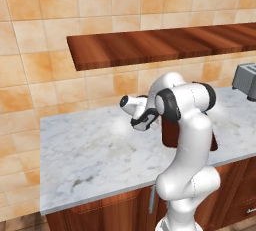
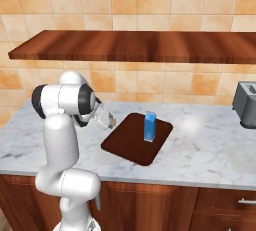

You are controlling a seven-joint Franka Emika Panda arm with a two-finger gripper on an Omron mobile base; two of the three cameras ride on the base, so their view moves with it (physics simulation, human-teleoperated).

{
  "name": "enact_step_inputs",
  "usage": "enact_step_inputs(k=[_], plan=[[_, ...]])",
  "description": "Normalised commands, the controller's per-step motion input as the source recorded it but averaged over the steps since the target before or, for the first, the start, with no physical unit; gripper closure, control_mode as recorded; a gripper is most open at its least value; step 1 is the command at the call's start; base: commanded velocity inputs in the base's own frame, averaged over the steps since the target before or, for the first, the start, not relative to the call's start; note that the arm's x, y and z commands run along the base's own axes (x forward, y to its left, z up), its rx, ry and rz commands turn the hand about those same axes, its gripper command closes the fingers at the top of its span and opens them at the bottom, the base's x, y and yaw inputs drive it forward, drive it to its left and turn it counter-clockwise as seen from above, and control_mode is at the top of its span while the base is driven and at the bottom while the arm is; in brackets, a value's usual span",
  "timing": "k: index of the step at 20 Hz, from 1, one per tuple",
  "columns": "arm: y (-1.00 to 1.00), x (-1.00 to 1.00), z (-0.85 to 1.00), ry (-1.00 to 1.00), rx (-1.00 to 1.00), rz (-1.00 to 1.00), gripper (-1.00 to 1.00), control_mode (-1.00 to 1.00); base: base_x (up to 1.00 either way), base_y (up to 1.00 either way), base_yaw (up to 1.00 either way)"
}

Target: Take out the milk from the fridge and place it on the tray on the counter. Then take the sugar cube near the tray and place it in the tray.

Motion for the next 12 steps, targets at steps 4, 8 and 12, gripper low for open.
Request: enact_step_inputs(k=[4,8,12], plan=[[-0.08,0.12,-0.09,0.0,0.0,0.0,1.0,-1.0,0.0,0.0,0.0],[-0.02,0.05,-0.09,0.0,0.0,0.0,1.0,-1.0,0.0,0.0,0.0],[0.0,-0.03,-0.02,-0.06,0.0,0.0,1.0,-1.0,0.0,0.0,0.0]])
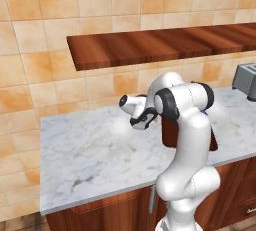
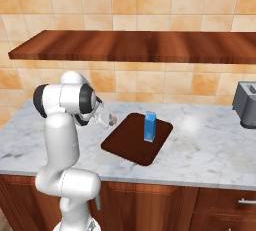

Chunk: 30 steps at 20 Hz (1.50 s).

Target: Take out the milk from the fridge and place it on the tray on the counter. Then take the sugar cube near the tray and place it in the tray.

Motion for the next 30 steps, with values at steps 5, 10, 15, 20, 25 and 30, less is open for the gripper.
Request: enact_step_inputs(k=[5,10,15,20,25,30], plan=[[0.19,-0.49,0.42,0.02,-0.02,0.0,1.0,-1.0,0.0,0.0,0.0],[-0.03,-0.85,0.45,-0.04,-0.01,0.0,1.0,-1.0,0.0,0.0,0.0],[-0.05,-0.96,0.37,-0.06,-0.04,0.0,1.0,-1.0,0.0,0.0,0.0],[-0.04,-0.85,0.69,-0.15,-0.05,-0.01,1.0,-1.0,0.0,0.0,0.0],[-0.29,-0.28,0.57,0.02,0.01,-0.01,1.0,-1.0,0.0,0.0,0.0],[-0.68,0.0,0.04,0.09,0.09,0.0,1.0,-1.0,0.0,0.0,0.0]])
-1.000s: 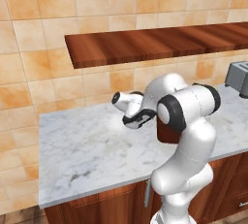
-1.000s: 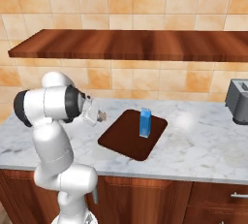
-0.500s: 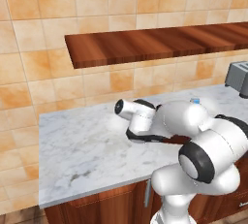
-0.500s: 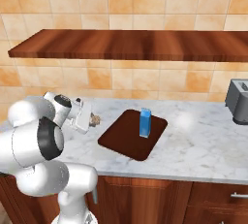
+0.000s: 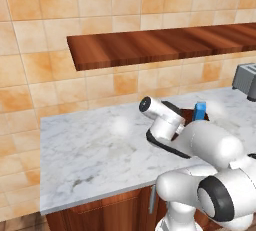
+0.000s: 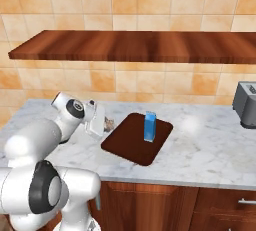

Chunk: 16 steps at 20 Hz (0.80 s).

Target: Take out the milk from the fridge and place it on the tray on the counter. Then take the sugar cube near the tray and place it in the tray.

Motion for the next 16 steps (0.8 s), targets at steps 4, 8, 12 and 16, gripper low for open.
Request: enact_step_inputs(k=[4,8,12,16], plan=[[-0.36,0.0,-0.02,0.0,0.1,0.04,1.0,-1.0,0.0,0.0,0.0],[-0.03,0.03,-0.11,0.1,0.1,0.01,1.0,-1.0,0.0,0.0,0.0],[-0.03,0.16,-0.23,0.13,0.06,0.0,1.0,-1.0,0.0,0.0,0.0],[-0.19,0.24,-0.24,0.04,0.01,0.04,1.0,-1.0,0.0,0.0,0.0]])
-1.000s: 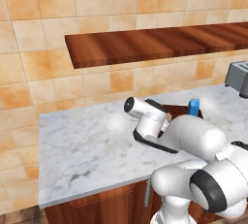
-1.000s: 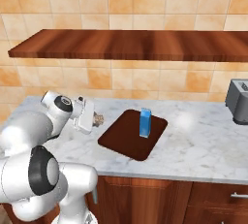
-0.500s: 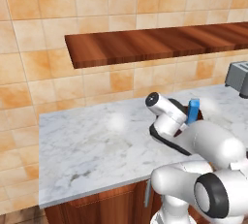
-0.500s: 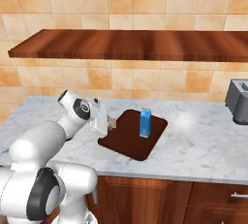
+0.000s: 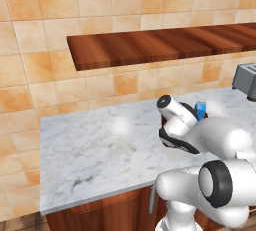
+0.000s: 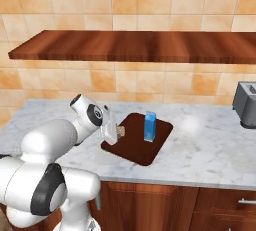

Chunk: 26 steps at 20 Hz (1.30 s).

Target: Take out the milk from the fridge and place it on the tray on the counter. Then take the sugar cube near the tray and place it in the tray.

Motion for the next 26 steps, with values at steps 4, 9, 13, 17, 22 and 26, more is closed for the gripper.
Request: enact_step_inputs(k=[4,9,13,17,22,26], plan=[[-0.1,0.21,-0.23,0.02,0.0,0.04,1.0,-1.0,0.0,0.0,0.0],[-0.05,0.1,-0.25,0.0,0.0,0.03,1.0,-1.0,0.0,0.0,0.0],[-0.02,0.01,-0.27,0.0,0.0,0.02,1.0,-1.0,0.0,0.0,0.0],[0.0,0.03,-0.25,0.03,0.02,0.0,1.0,-1.0,0.0,0.0,0.0],[0.0,0.07,-0.22,0.06,0.01,0.0,1.0,-1.0,0.0,0.0,0.0],[0.0,0.0,-0.14,0.01,0.0,0.0,1.0,-1.0,0.0,0.0,0.0]])
